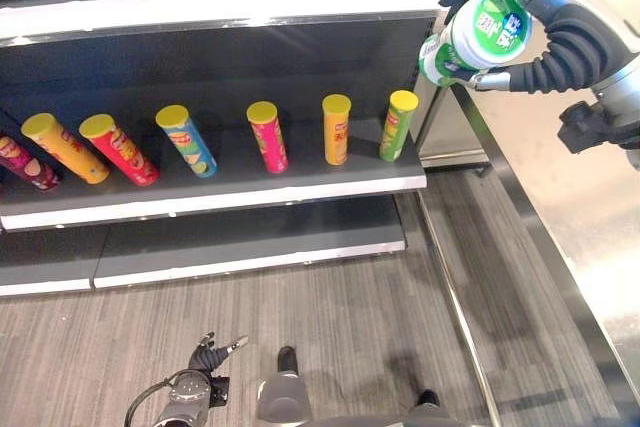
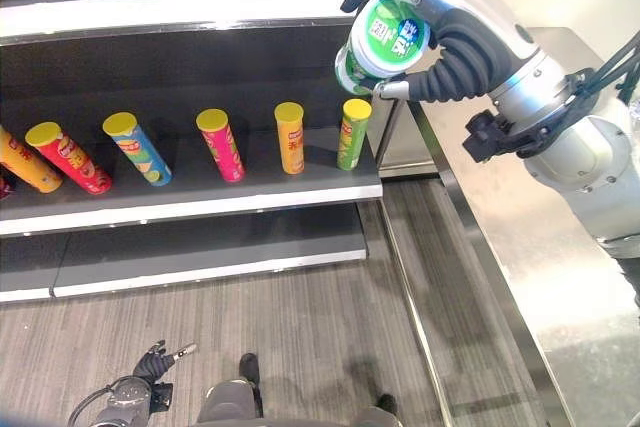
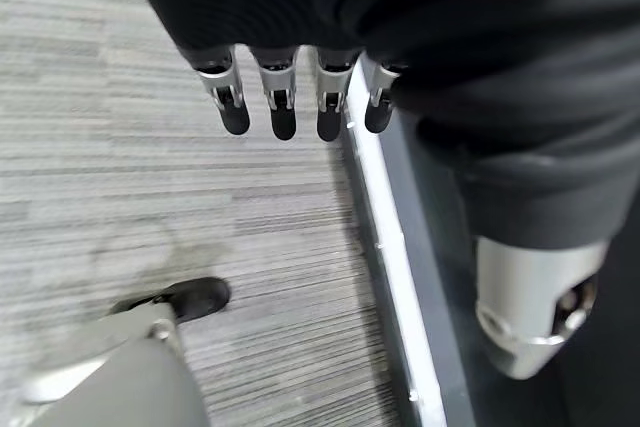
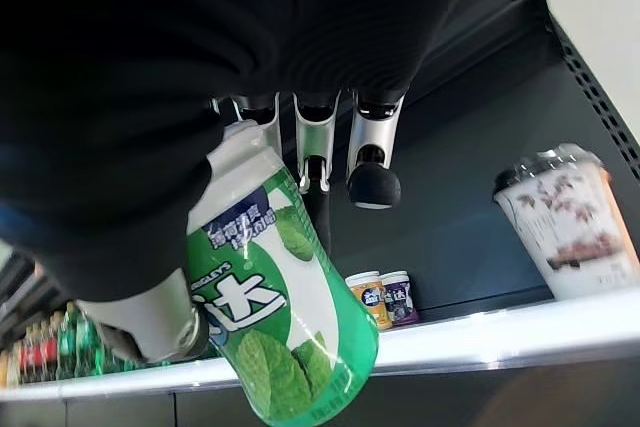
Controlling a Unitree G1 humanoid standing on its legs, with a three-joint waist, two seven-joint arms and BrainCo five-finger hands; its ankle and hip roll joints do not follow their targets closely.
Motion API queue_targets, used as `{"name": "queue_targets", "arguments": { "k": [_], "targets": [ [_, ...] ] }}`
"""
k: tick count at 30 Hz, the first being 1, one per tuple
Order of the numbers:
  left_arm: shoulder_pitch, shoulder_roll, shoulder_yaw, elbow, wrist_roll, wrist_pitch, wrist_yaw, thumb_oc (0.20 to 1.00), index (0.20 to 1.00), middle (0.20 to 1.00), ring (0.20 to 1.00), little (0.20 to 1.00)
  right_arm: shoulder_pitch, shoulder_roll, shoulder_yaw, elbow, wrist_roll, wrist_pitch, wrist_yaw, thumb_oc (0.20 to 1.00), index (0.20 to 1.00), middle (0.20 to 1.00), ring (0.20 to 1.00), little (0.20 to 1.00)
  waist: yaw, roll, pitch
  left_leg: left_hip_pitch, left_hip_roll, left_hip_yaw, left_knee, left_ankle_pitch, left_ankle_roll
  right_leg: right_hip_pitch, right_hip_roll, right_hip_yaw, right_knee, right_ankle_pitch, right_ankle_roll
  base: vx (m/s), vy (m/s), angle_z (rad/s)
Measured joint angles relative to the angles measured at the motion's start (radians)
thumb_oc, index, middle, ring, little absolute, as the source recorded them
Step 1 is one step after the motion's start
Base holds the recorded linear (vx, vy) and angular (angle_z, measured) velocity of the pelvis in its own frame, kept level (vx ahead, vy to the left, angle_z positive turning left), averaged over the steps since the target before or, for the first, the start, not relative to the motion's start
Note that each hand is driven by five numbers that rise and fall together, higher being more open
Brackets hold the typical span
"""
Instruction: Put the goods on the table back onto the shelves and tidy them up.
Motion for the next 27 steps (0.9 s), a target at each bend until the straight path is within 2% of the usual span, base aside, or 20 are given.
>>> {"name": "queue_targets", "arguments": {
  "k": [1, 2, 3, 4, 5, 6, 8, 10, 12, 14, 15, 17, 19, 23, 24, 27],
  "targets": [
    [-0.002, -0.007, -0.001, 0.000, 0.019, 0.000, -0.003, 1.000, 1.000, 1.000, 1.000, 1.000, -0.003, 0.000, 0.000, 0.007, 0.001, 0.000, 0.001, 0.200, 0.200, 0.200, 0.200, 0.200, -0.011, 0.012, 0.001, 0.016, 0.010, -0.021, -0.038, 0.022, 0.013, -0.045, 0.012, 0.045, 0.069, -0.058, 0.030, 0.08, 0.059, 0.25],
    [-0.006, -0.006, -0.001, -0.002, 0.024, 0.000, -0.004, 1.000, 1.000, 1.000, 1.000, 1.000, -0.004, 0.001, 0.002, 0.010, 0.002, -0.001, 0.000, 0.200, 0.200, 0.200, 0.200, 0.200, -0.018, 0.017, 0.001, 0.019, 0.018, -0.036, -0.056, 0.033, 0.017, -0.048, 0.057, 0.111, 0.049, -0.099, 0.042, 0.10, 0.045, 0.45],
    [-0.009, -0.004, -0.001, -0.004, 0.028, -0.002, -0.005, 1.000, 1.000, 1.000, 1.000, 1.000, -0.015, -0.016, 0.014, 0.018, 0.003, -0.010, -0.001, 0.200, 0.200, 0.200, 0.200, 0.200, -0.024, 0.011, 0.001, 0.019, 0.036, -0.060, -0.084, 0.059, 0.011, -0.042, 0.147, 0.185, -0.041, -0.137, 0.029, 0.06, 0.004, 0.56],
    [-0.012, 0.013, -0.002, -0.007, 0.030, -0.003, -0.007, 1.000, 1.000, 1.000, 1.000, 1.000, -0.030, -0.033, 0.022, 0.023, 0.002, -0.009, 0.002, 0.200, 0.200, 0.200, 0.200, 0.200, -0.016, -0.012, -0.003, 0.013, 0.011, -0.066, -0.094, 0.078, -0.007, -0.022, 0.196, 0.201, -0.124, -0.106, -0.016, 0.11, -0.011, 0.95],
    [-0.012, -0.004, -0.026, 0.000, 0.029, -0.001, -0.009, 1.000, 1.000, 1.000, 1.000, 1.000, -0.068, -0.043, 0.053, 0.033, 0.003, -0.007, 0.004, 0.200, 0.200, 0.200, 0.200, 0.200, -0.036, 0.011, -0.001, 0.011, 0.014, -0.118, -0.099, 0.075, -0.003, 0.035, 0.217, 0.217, -0.165, -0.118, -0.031, 0.11, -0.040, 0.99],
    [-0.011, -0.017, -0.049, -0.002, 0.030, -0.002, -0.020, 1.000, 1.000, 1.000, 1.000, 1.000, -0.123, -0.064, 0.097, 0.059, 0.008, -0.003, 0.005, 0.200, 0.200, 0.200, 0.200, 0.200, -0.036, 0.022, -0.006, 0.022, 0.015, -0.113, -0.114, 0.078, -0.002, 0.064, 0.228, 0.233, -0.197, -0.100, -0.042, 0.09, -0.033, 0.82],
    [0.010, -0.037, -0.049, -0.005, 0.028, -0.002, -0.023, 1.000, 1.000, 1.000, 1.000, 1.000, -0.166, -0.064, 0.117, 0.069, 0.050, -0.003, 0.006, 0.200, 0.200, 0.200, 0.200, 0.200, -0.013, 0.037, -0.012, 0.029, 0.024, -0.089, -0.124, 0.075, -0.007, 0.081, 0.230, 0.208, -0.208, -0.095, -0.048, 0.12, -0.062, 0.34],
    [0.044, -0.044, -0.062, -0.003, 0.026, -0.001, -0.026, 1.000, 1.000, 1.000, 1.000, 1.000, -0.247, -0.069, 0.205, 0.095, 0.080, 0.001, 0.013, 0.200, 0.200, 0.200, 0.200, 0.200, -0.007, 0.045, -0.015, 0.035, 0.022, -0.091, -0.125, 0.093, -0.023, 0.099, 0.228, 0.192, -0.212, -0.100, -0.046, 0.11, -0.063, 0.25],
    [0.067, -0.043, -0.075, -0.001, 0.026, 0.000, -0.034, 1.000, 1.000, 1.000, 1.000, 1.000, -0.361, -0.074, 0.316, 0.163, 0.089, 0.003, 0.027, 0.200, 0.200, 0.200, 0.200, 0.200, 0.001, 0.033, -0.021, 0.042, 0.011, -0.104, -0.134, 0.106, -0.034, 0.118, 0.221, 0.177, -0.225, -0.102, -0.042, 0.08, -0.067, 0.24],
    [0.070, -0.038, -0.075, -0.001, 0.025, 0.000, -0.035, 1.000, 1.000, 1.000, 1.000, 1.000, -0.394, -0.072, 0.345, 0.204, 0.099, 0.020, 0.032, 0.200, 0.200, 0.200, 0.200, 0.200, 0.023, 0.023, -0.025, 0.048, 0.005, -0.119, -0.148, 0.115, -0.034, 0.131, 0.219, 0.156, -0.225, -0.109, -0.034, 0.07, -0.073, 0.31],
    [0.069, -0.040, -0.077, 0.004, 0.025, 0.000, -0.037, 1.000, 1.000, 1.000, 1.000, 1.000, -0.467, -0.058, 0.430, 0.266, 0.099, 0.025, 0.035, 0.200, 0.200, 0.200, 0.200, 0.200, 0.032, 0.019, -0.029, 0.053, -0.002, -0.132, -0.148, 0.116, -0.034, 0.144, 0.214, 0.141, -0.225, -0.115, -0.034, 0.11, -0.116, 0.43],
    [0.070, -0.036, -0.078, -0.007, 0.024, -0.004, -0.038, 1.000, 1.000, 1.000, 1.000, 1.000, -0.514, -0.052, 0.468, 0.321, 0.098, 0.043, 0.041, 0.200, 0.200, 0.200, 0.200, 0.200, 0.055, 0.015, -0.034, 0.053, -0.006, -0.151, -0.160, 0.119, -0.036, 0.150, 0.216, 0.122, -0.225, -0.127, -0.033, 0.06, -0.081, 0.32],
    [0.074, -0.036, -0.078, -0.002, 0.021, -0.002, -0.039, 1.000, 1.000, 1.000, 1.000, 1.000, -0.585, -0.024, 0.541, 0.397, 0.098, 0.046, 0.042, 0.200, 0.200, 0.200, 0.200, 0.200, 0.060, 0.015, -0.040, 0.053, -0.009, -0.162, -0.162, 0.122, -0.039, 0.159, 0.216, 0.107, -0.225, -0.123, -0.041, 0.02, -0.042, 0.20],
    [0.081, -0.035, -0.081, -0.001, 0.018, -0.005, -0.039, 1.000, 1.000, 1.000, 1.000, 1.000, -0.643, 0.036, 0.599, 0.545, 0.096, 0.057, 0.042, 0.200, 0.200, 0.200, 0.200, 0.200, 0.084, 0.016, -0.050, 0.052, -0.013, -0.174, -0.162, 0.124, -0.042, 0.171, 0.217, 0.090, -0.225, -0.132, -0.037, 0.03, -0.061, 0.15],
    [0.081, -0.034, -0.090, 0.006, 0.016, -0.006, -0.039, 1.000, 1.000, 1.000, 1.000, 1.000, -0.656, 0.070, 0.618, 0.640, 0.096, 0.060, 0.040, 0.200, 0.200, 0.200, 0.200, 0.200, 0.089, 0.017, -0.051, 0.055, -0.013, -0.179, -0.162, 0.124, -0.042, 0.179, 0.217, 0.080, -0.225, -0.136, -0.034, 0.04, -0.063, 0.25],
    [0.089, -0.033, -0.090, 0.007, 0.010, -0.008, -0.038, 1.000, 1.000, 1.000, 1.000, 1.000, -0.662, 0.093, 0.638, 0.809, 0.095, 0.094, 0.042, 0.200, 0.200, 0.200, 0.200, 0.200, 0.102, 0.021, -0.056, 0.049, -0.016, -0.212, -0.162, 0.129, -0.045, 0.192, 0.223, 0.049, -0.225, -0.148, -0.033, 0.02, -0.060, 0.29]
  ]
}}
